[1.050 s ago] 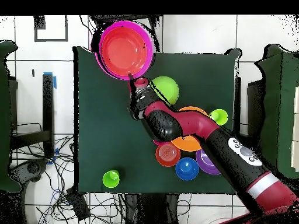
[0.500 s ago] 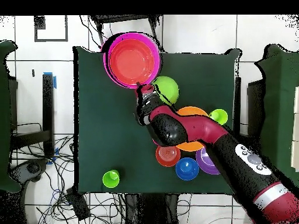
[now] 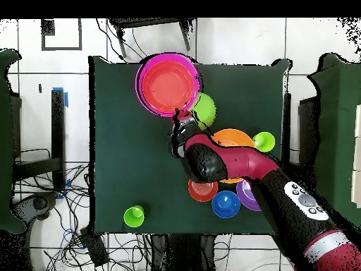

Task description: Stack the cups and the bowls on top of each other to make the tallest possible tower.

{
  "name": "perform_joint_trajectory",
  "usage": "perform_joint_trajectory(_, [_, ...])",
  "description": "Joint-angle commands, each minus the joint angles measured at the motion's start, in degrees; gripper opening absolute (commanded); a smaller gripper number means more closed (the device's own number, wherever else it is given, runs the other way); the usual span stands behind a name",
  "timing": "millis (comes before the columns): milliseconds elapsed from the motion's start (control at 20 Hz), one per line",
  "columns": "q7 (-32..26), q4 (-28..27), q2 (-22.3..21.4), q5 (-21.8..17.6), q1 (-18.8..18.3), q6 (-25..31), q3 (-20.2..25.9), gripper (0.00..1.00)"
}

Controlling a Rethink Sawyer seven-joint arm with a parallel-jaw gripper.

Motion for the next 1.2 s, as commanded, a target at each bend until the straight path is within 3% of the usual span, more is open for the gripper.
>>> perform_joint_trajectory(50, [2.06, 0.70, -1.73, 1.98, 3.45, 3.84, -7.78, 0.00])
perform_joint_trajectory(300, [0.76, 0.15, 0.37, 0.48, 2.33, 2.73, -8.05, 0.00])
perform_joint_trajectory(450, [-1.21, 0.20, 2.49, -0.99, -0.80, 3.62, -5.48, 0.00])
perform_joint_trajectory(850, [-4.14, 3.24, 2.97, -3.82, -7.12, 4.62, -2.18, 0.00])
perform_joint_trajectory(1200, [-3.49, 5.54, 4.38, -5.36, -7.83, 2.55, -2.69, 0.00])
